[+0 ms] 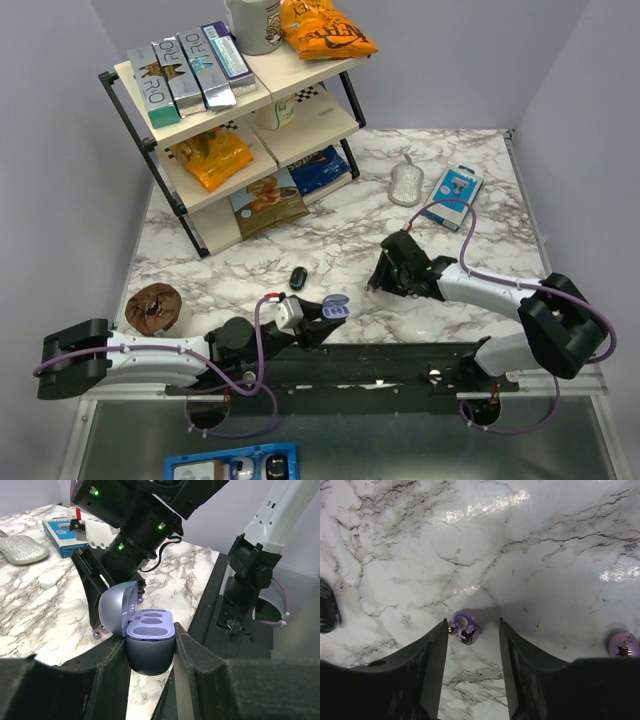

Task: Insert the wireless bluetooth earbuds into the charging case
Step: Pick up the earbud from the center of the board.

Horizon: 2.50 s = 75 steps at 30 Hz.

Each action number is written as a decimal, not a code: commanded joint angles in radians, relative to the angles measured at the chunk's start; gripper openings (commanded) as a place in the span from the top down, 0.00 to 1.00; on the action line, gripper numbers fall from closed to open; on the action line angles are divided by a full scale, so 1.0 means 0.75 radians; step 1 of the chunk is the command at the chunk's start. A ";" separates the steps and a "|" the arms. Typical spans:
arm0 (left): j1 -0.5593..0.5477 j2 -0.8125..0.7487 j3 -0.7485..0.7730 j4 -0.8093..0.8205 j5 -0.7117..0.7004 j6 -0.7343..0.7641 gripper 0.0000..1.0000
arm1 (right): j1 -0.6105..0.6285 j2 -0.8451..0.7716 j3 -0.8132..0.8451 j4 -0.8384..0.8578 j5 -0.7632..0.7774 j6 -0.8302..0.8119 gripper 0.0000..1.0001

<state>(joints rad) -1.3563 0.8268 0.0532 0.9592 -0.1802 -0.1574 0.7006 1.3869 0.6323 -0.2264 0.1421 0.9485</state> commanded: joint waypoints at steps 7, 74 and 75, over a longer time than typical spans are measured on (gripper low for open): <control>-0.008 0.020 -0.153 0.036 -0.015 0.013 1.00 | -0.001 -0.125 0.094 -0.081 0.089 -0.262 0.46; -0.010 0.135 -0.165 0.126 -0.003 -0.015 1.00 | 0.015 0.133 0.075 -0.015 -0.245 -0.586 0.64; -0.008 0.137 -0.165 0.128 -0.003 -0.017 1.00 | 0.015 0.133 0.071 -0.013 -0.249 -0.586 0.65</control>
<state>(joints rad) -1.3563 0.9195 0.0532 1.0050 -0.1829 -0.1619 0.7059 1.4696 0.7094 -0.2474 -0.0185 0.4980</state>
